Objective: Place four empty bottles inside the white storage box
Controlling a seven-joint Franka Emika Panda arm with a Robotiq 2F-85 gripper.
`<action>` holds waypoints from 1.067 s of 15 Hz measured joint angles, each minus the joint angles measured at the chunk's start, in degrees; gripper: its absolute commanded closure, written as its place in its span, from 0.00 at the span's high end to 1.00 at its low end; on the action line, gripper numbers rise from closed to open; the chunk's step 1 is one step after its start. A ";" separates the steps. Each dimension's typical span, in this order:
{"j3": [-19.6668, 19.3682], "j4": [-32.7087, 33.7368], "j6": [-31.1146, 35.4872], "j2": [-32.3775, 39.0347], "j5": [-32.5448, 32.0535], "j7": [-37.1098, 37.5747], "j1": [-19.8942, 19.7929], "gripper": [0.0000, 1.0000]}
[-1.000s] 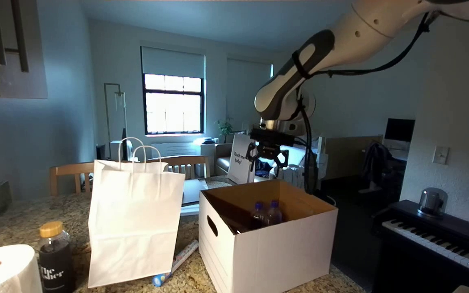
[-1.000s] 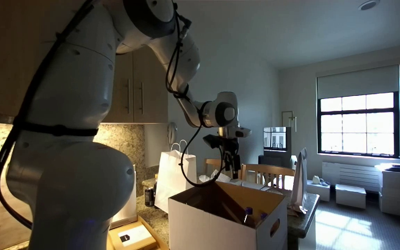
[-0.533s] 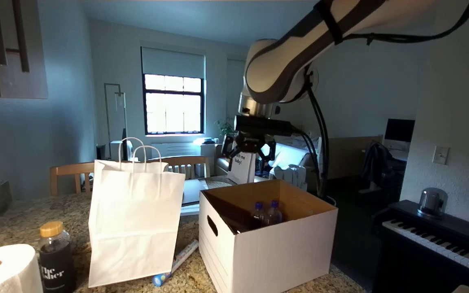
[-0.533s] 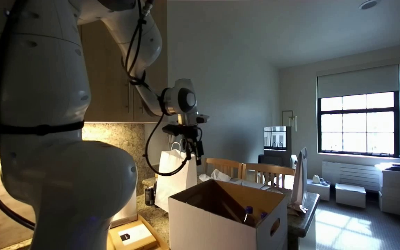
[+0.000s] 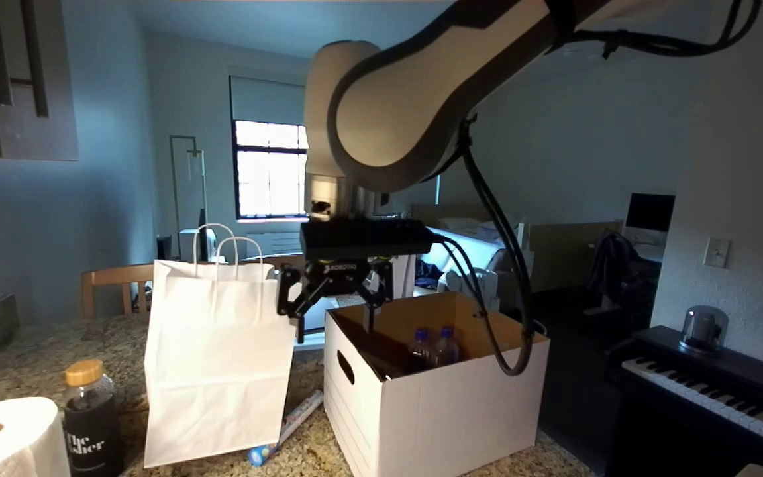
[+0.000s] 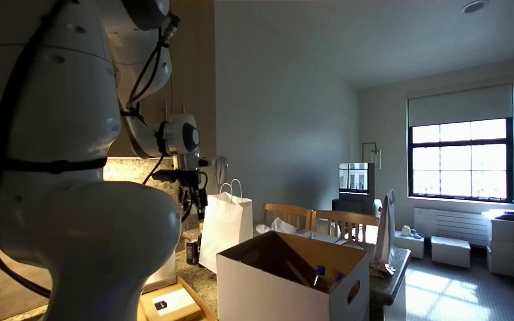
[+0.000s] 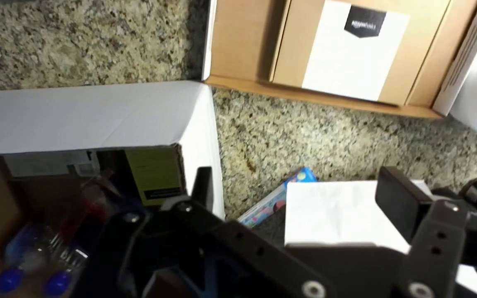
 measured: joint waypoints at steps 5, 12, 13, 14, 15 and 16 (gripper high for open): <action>2.54 8.10 -1.57 14.84 -3.88 0.08 5.58 1.00; -3.41 24.25 -3.92 39.24 -10.38 0.23 18.89 1.00; -4.57 26.44 -4.22 41.74 -10.41 0.20 21.01 1.00; -5.67 28.37 -4.32 43.76 -10.41 0.20 22.98 1.00; -6.64 30.00 -4.35 45.30 -10.41 0.15 24.74 1.00; -7.53 31.24 -4.36 46.33 -10.41 0.15 26.29 1.00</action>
